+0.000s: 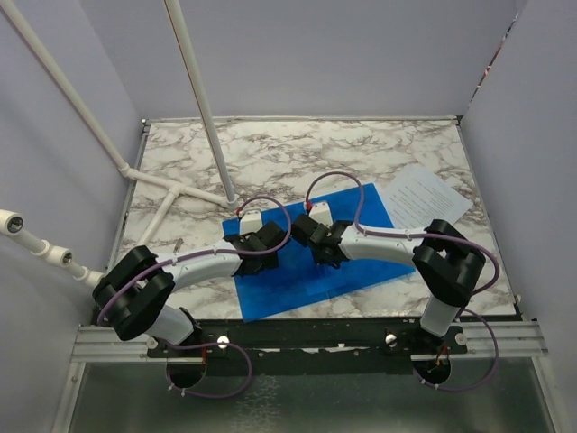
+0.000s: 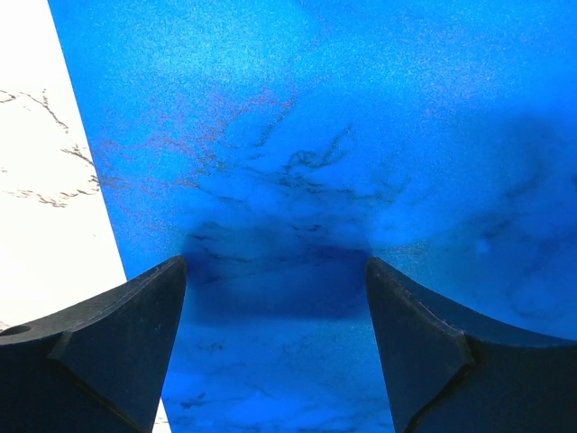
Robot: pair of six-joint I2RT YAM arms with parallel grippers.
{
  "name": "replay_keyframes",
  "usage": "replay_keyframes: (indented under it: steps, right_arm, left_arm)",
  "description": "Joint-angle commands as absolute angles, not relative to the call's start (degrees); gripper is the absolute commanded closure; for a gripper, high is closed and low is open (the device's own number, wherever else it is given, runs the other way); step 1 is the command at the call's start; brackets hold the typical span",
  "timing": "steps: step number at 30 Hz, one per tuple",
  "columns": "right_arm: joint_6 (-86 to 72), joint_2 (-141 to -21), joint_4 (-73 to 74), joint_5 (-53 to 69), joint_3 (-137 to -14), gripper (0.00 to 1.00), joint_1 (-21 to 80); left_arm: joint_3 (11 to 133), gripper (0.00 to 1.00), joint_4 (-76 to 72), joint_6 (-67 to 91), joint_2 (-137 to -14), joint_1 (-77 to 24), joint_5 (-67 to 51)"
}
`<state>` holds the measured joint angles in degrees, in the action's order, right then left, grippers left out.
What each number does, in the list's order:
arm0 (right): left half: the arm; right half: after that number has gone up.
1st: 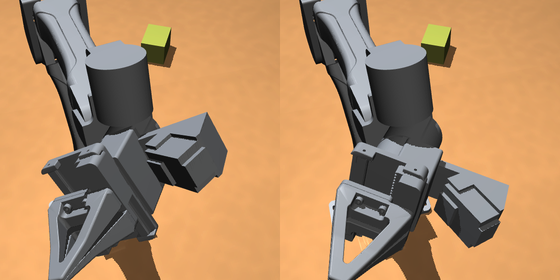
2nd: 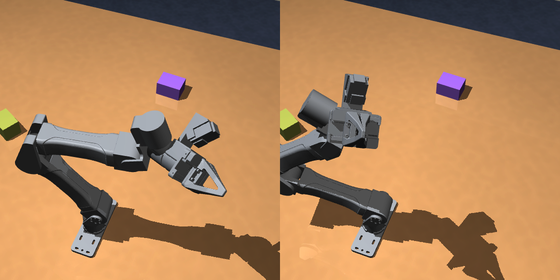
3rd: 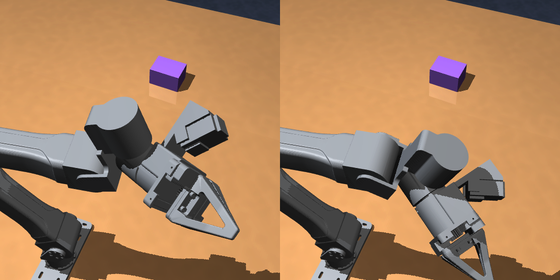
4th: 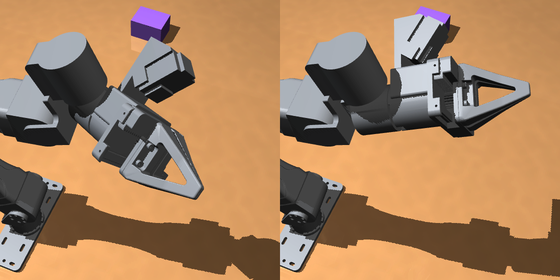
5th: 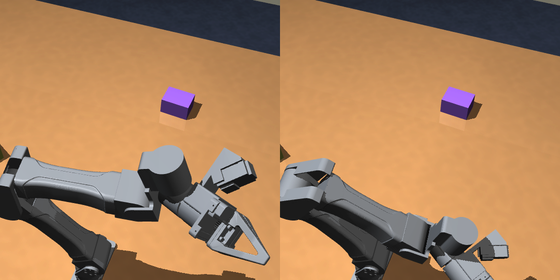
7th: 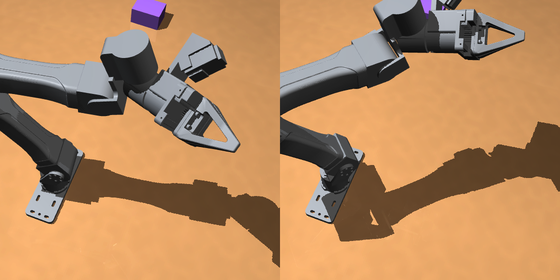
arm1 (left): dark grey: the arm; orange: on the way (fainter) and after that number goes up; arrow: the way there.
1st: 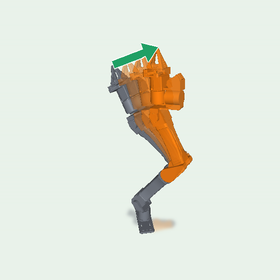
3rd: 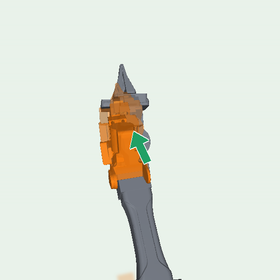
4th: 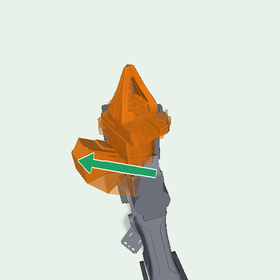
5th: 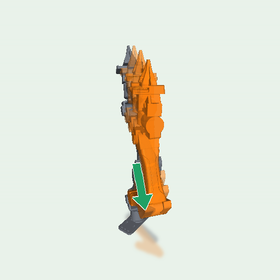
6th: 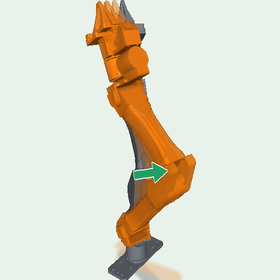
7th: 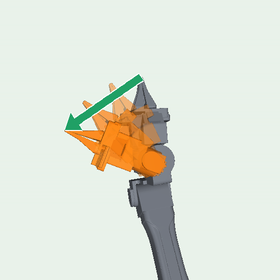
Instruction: Put the files into the folder
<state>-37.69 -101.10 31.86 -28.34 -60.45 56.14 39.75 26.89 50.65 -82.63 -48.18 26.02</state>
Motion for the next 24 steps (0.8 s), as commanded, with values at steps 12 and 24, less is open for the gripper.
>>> replay_keyframes:
  steps: [12,24]
  right_arm:
    - [-40.4,-102.9,36.9,-32.2,-56.0,1.00,55.7]
    - [-39.2,-96.3,36.1,-29.8,-56.1,1.00,55.7]
  left_arm:
    - [39.4,0.21,33.6,50.5,-90.7,-50.8,23.4]
    - [32.9,0.32,23.4,54.1,-86.4,-52.2,14.7]
